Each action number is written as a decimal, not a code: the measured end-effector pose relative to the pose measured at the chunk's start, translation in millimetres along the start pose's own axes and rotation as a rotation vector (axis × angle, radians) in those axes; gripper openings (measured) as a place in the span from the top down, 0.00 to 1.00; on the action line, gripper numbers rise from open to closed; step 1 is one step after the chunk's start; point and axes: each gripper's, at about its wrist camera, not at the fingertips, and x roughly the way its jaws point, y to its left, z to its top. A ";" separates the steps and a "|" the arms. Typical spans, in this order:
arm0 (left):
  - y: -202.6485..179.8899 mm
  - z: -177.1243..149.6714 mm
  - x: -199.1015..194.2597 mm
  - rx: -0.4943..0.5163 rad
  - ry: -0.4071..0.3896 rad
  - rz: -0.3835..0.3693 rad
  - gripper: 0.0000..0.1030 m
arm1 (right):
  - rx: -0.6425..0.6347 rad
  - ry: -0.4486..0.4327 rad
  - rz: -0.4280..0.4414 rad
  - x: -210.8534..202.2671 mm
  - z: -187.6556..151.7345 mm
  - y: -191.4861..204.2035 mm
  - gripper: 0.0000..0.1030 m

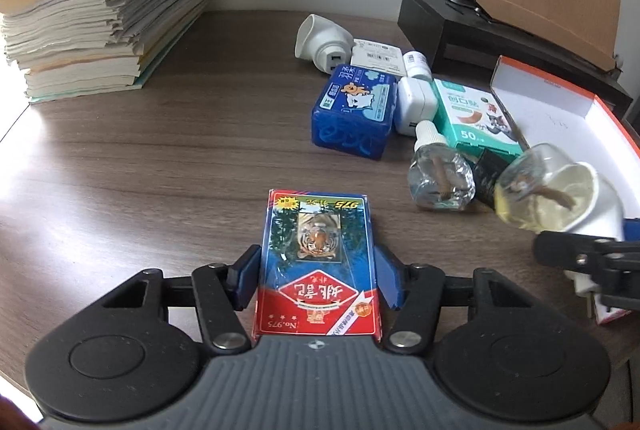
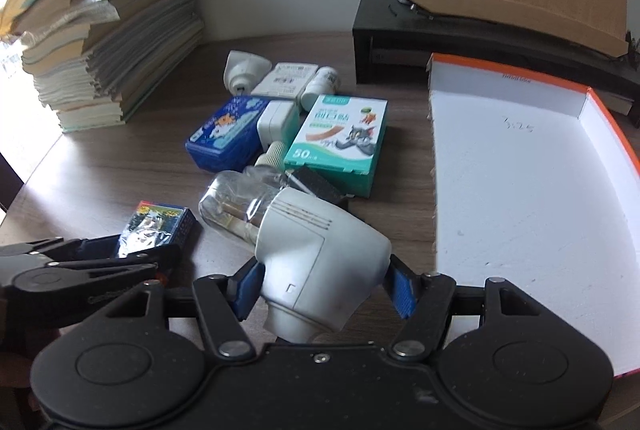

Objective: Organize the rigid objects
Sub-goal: 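Carry both items into the white box and open both tools to release, then withdraw both tools from the white box back toward the item cluster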

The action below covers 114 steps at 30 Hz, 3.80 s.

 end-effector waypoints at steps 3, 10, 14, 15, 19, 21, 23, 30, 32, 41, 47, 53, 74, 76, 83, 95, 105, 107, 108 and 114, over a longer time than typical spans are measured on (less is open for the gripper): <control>-7.4 2.1 -8.6 -0.033 -0.015 -0.010 0.42 | 0.006 -0.027 0.001 -13.0 4.1 -15.1 0.25; -58.1 29.3 -36.7 -0.042 -0.092 -0.095 0.42 | 0.068 -0.091 -0.050 -37.1 28.6 -76.9 0.25; -107.2 55.2 -40.7 -0.018 -0.136 -0.174 0.42 | 0.099 -0.129 -0.115 -46.8 47.9 -123.1 0.25; -119.9 62.4 -38.0 -0.013 -0.136 -0.194 0.42 | 0.108 -0.133 -0.131 -47.6 53.3 -136.9 0.25; -168.3 84.7 -18.7 0.015 -0.136 -0.227 0.42 | 0.144 -0.135 -0.170 -44.5 71.0 -183.0 0.25; -186.8 92.7 -6.5 0.023 -0.126 -0.234 0.42 | 0.151 -0.133 -0.194 -42.2 78.0 -203.3 0.25; -201.8 99.7 6.3 0.028 -0.115 -0.235 0.42 | 0.161 -0.123 -0.191 -34.3 85.8 -218.6 0.25; -236.8 112.5 37.6 0.044 -0.085 -0.206 0.42 | 0.164 -0.075 -0.163 5.1 105.5 -249.6 0.25; -241.7 115.8 44.5 0.045 -0.077 -0.192 0.42 | 0.164 -0.058 -0.151 16.6 108.9 -253.7 0.25; -246.5 122.2 63.7 0.023 -0.061 -0.144 0.42 | 0.125 -0.014 -0.115 53.1 118.6 -258.2 0.25; -247.9 124.5 73.7 0.018 -0.055 -0.127 0.42 | 0.104 -0.001 -0.111 67.1 124.6 -257.3 0.25; -248.9 125.1 83.8 0.014 -0.046 -0.133 0.42 | 0.089 0.017 -0.118 78.1 125.5 -257.3 0.25; -251.1 126.0 115.8 0.014 -0.012 -0.189 0.42 | 0.106 0.029 -0.150 94.4 127.5 -267.7 0.21; -248.9 125.1 112.3 0.004 -0.022 -0.209 0.43 | 0.110 0.001 -0.138 86.7 125.4 -269.0 0.21; -245.1 125.2 80.0 0.001 -0.053 -0.202 0.35 | 0.129 -0.080 -0.182 46.0 124.3 -261.9 0.20; -204.2 105.9 21.4 0.041 -0.051 -0.110 0.17 | 0.150 -0.108 -0.173 -16.8 95.1 -209.5 0.15; -153.4 90.9 -13.2 0.027 -0.067 -0.060 0.16 | 0.117 -0.104 -0.128 -32.2 78.7 -149.0 0.14; -144.7 89.5 -16.7 0.015 -0.067 -0.052 0.15 | 0.110 -0.103 -0.116 -33.2 78.0 -139.0 0.14; -140.5 88.3 -19.1 0.013 -0.070 -0.048 0.15 | 0.104 -0.104 -0.110 -33.5 77.6 -133.1 0.14; -118.5 84.5 -26.7 -0.016 -0.076 -0.022 0.15 | 0.069 -0.098 -0.086 -30.1 76.9 -103.7 0.14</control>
